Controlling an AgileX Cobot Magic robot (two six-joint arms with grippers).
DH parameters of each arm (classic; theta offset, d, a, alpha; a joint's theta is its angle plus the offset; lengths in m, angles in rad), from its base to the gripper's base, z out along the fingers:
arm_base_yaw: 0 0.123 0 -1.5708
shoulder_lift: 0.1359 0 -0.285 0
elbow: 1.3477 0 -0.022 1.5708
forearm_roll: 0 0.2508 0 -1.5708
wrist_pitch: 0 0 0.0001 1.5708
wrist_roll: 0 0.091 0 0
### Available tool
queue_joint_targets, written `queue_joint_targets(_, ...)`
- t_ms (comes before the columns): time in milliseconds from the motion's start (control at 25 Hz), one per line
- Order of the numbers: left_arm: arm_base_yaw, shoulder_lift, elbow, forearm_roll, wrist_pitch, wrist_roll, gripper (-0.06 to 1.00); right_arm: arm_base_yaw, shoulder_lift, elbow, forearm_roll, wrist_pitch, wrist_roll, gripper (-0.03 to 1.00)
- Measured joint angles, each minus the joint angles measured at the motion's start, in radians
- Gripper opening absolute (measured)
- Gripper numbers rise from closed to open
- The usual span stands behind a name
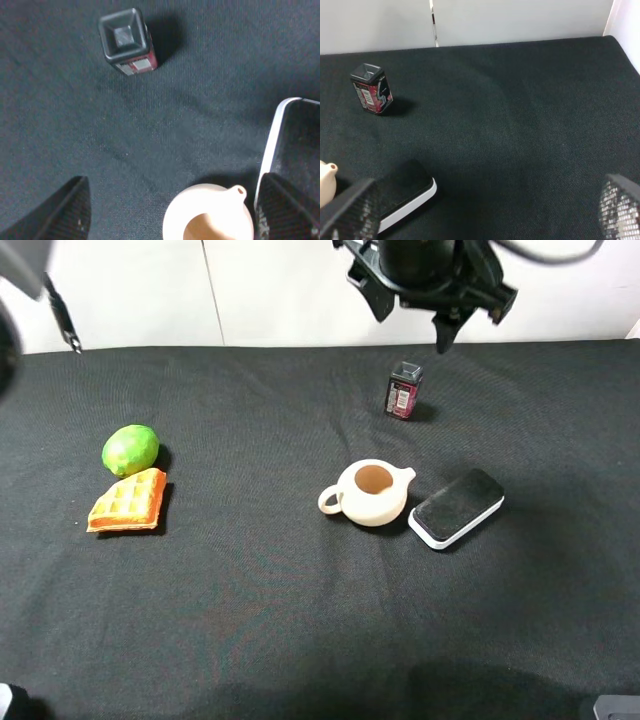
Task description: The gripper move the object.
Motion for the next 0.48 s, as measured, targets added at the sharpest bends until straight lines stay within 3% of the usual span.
queue_joint_targets(480, 0.000, -0.094, 0.014, -0.022, 0.001, 0.009, 0.68, 0.000, 0.000, 0.000, 0.000, 0.000, 0.000, 0.66)
